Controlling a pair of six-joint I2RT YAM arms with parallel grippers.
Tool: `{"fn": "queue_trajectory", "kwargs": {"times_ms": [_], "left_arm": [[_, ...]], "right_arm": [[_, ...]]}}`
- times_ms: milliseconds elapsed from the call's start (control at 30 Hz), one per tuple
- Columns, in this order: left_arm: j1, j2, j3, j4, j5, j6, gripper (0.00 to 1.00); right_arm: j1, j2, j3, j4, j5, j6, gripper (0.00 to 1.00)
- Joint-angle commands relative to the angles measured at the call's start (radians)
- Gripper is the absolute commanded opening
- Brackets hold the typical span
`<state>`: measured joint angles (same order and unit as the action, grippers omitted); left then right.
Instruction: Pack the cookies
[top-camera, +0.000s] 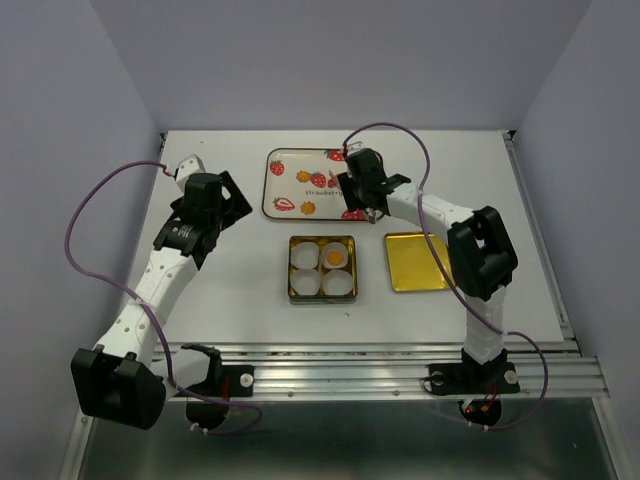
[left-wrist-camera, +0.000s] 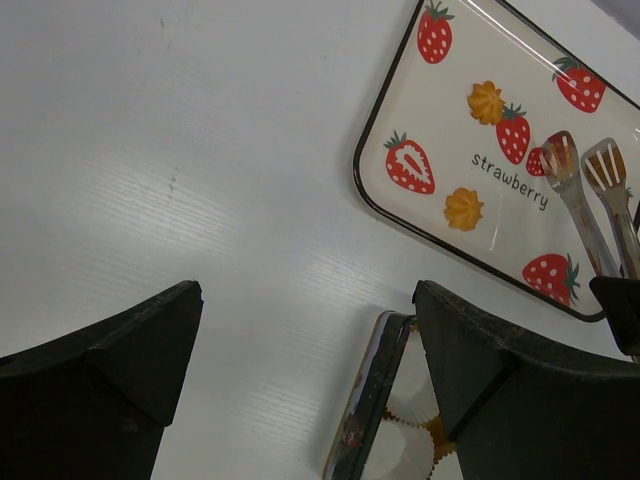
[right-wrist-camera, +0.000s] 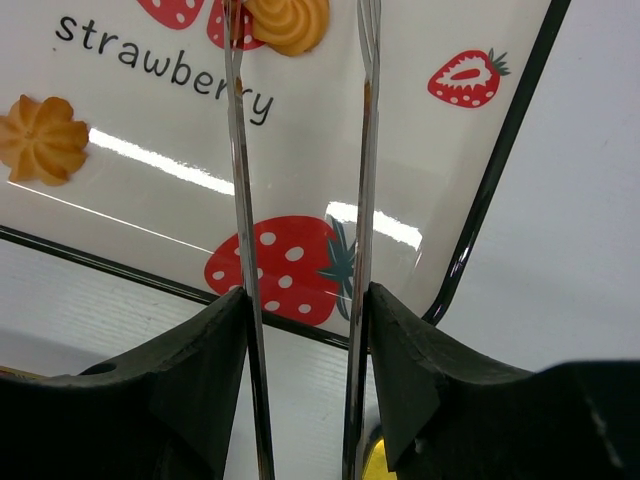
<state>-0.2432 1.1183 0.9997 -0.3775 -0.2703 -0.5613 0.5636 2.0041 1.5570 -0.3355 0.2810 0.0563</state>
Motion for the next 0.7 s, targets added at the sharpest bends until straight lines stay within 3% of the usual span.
{"fn": "queue_trajectory", "kwargs": {"times_ms": [0,667], "left_arm": [[-0.007,-0.003,0.043,0.035,-0.015,0.015,0.99],[-0.007,-0.015,0.040,0.034,-0.012,0.012,0.99]], "right_arm": [[-0.004,-0.013,0.040,0.033,-0.005,-0.003,0.54],[-0.004,-0.051,0.041,0.001,-0.017,-0.015,0.40]]}}
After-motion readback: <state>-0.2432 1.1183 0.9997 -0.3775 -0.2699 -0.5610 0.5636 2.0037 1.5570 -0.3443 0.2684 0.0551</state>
